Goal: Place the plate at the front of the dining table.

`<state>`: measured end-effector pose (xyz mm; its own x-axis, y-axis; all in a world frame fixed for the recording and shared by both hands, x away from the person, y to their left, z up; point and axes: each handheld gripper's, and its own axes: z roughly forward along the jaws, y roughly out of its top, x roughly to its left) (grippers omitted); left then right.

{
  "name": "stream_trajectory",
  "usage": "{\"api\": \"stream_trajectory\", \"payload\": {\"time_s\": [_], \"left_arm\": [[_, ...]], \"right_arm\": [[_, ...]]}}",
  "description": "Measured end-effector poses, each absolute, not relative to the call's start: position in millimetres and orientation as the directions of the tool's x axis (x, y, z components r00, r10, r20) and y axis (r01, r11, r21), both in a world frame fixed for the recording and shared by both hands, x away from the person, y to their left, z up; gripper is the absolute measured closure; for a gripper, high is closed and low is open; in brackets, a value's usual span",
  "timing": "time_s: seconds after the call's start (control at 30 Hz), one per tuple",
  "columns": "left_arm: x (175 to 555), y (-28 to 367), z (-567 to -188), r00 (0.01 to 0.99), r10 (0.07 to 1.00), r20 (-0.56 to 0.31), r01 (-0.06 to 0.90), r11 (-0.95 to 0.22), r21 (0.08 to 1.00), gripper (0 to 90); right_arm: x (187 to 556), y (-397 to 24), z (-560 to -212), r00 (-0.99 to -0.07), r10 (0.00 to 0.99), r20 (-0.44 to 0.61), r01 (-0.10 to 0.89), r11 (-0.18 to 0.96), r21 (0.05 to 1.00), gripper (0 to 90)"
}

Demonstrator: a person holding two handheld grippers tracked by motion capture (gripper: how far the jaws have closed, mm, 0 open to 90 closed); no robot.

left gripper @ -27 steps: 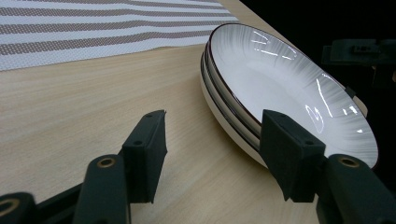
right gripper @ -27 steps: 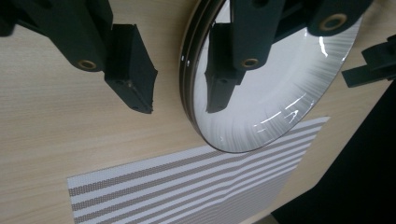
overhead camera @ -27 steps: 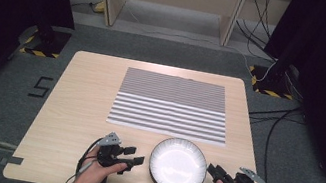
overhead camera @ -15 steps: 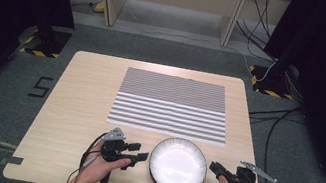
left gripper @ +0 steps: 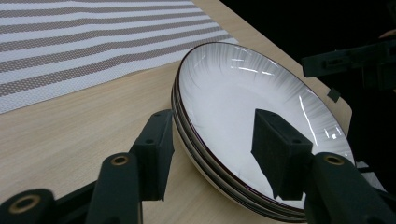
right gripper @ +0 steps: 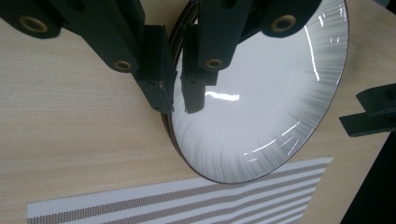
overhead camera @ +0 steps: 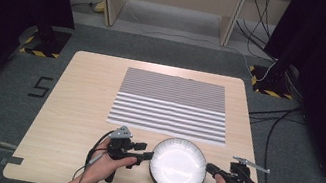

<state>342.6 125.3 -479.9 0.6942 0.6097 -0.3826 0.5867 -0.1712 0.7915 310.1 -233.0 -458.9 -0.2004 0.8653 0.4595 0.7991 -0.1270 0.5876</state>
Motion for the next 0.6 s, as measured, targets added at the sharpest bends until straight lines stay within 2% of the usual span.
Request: {"api": "stream_trajectory", "payload": {"time_s": [0.1,0.6], "left_arm": [[344.4,121.3,-479.1,0.700,0.610,-0.371,0.582,-0.187,0.791,50.3],[350.9,118.9,-478.3,0.682,0.632,-0.368,0.597,-0.191,0.779,52.6]], "right_arm": [[311.7,-230.8,-458.7,-0.202,0.870,0.449,0.813,-0.107,0.572,85.8],[314.8,-232.8,-456.7,-0.174,0.877,0.447,0.827,-0.116,0.550,84.5]]}}
